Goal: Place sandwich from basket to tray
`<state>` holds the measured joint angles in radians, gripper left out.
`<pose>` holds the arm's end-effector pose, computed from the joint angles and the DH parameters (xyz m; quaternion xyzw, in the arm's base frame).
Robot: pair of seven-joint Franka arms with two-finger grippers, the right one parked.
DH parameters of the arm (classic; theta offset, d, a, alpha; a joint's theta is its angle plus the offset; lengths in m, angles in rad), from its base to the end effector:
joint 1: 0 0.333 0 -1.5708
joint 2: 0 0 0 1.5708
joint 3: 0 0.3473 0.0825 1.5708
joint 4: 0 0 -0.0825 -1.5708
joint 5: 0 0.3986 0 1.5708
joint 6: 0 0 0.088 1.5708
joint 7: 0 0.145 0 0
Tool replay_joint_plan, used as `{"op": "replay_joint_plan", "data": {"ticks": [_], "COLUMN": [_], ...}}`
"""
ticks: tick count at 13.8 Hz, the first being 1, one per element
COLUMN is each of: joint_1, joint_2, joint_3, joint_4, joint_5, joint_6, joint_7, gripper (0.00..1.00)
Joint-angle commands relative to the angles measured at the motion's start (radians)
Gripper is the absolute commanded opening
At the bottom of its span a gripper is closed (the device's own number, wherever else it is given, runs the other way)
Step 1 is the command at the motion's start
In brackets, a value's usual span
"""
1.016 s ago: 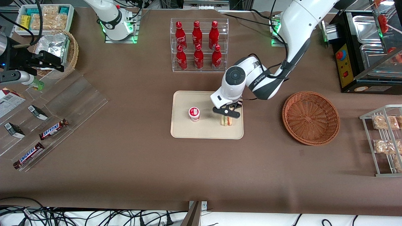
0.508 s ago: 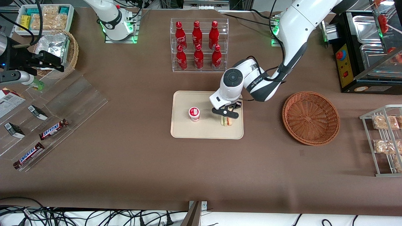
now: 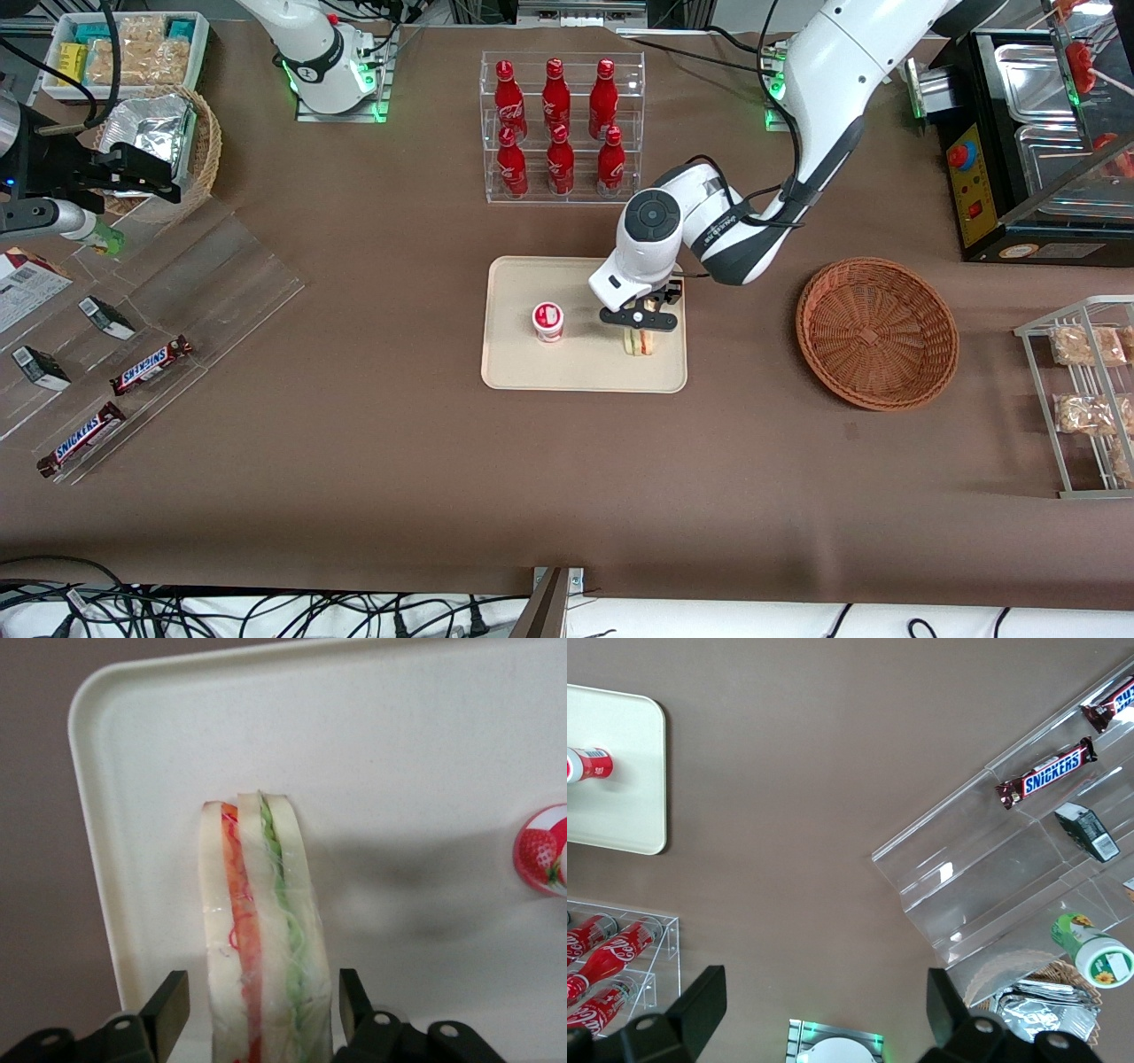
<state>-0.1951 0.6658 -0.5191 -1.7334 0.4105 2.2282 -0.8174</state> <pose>0.5502 -0.4090 0.2071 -0.9988 0.0395 0.0215 0.0203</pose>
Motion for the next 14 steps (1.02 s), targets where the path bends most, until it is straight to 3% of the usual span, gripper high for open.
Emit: {"op": "replay_joint_plan", "data": {"ticks": [1, 6, 14], "joint_1": [-0.001, 0.042, 0.181], "joint_2": [-0.052, -0.136, -0.380], "joint_3": [0.002, 0.002, 0.001], "joint_4": [0.078, 0.183, 0.253], "joint_5": [0.014, 0.004, -0.146], "joint_6": [-0.120, -0.255, -0.485], "joint_7": [-0.023, -0.038, -0.022], "gripper": [1.00, 1.00, 1.00]}}
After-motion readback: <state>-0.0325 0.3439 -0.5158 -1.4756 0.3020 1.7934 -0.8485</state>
